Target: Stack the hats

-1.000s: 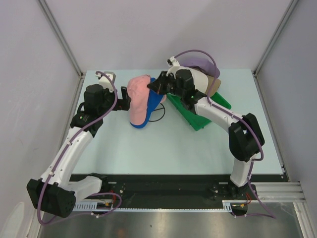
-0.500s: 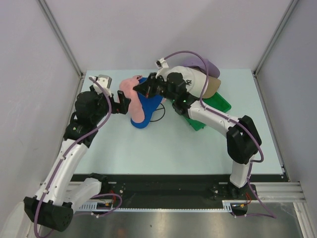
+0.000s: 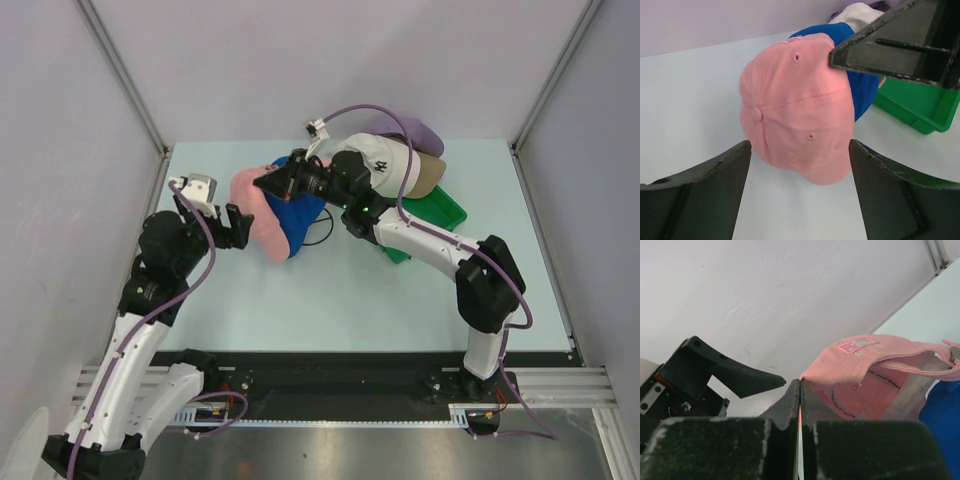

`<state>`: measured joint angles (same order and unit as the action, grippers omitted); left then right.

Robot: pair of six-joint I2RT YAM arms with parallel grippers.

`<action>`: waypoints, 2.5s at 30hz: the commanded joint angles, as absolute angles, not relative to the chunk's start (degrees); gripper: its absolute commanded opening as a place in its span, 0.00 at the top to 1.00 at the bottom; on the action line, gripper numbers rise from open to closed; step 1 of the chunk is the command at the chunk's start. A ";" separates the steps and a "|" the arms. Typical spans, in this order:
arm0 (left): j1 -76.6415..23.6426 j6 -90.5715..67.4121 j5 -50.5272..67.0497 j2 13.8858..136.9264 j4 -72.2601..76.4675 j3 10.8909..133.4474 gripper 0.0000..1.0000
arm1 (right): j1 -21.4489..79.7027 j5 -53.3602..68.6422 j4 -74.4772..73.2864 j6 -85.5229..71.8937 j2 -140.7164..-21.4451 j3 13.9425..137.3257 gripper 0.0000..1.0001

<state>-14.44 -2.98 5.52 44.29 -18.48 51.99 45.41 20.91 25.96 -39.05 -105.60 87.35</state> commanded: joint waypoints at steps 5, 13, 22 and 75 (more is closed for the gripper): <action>-14.06 -2.46 10.89 42.01 -14.77 48.87 0.12 | 45.70 23.90 32.87 -41.83 -101.87 87.54 1.00; -14.06 -2.99 13.45 43.86 -12.57 48.69 0.38 | 45.79 25.57 34.01 -43.06 -100.28 85.34 1.00; -14.06 -1.85 15.46 43.33 -11.87 47.37 1.00 | 45.53 26.54 32.96 -42.54 -96.86 81.57 1.00; -14.06 -0.88 18.02 38.41 -11.69 45.79 1.00 | 44.92 37.00 50.90 -48.44 -88.34 60.48 0.88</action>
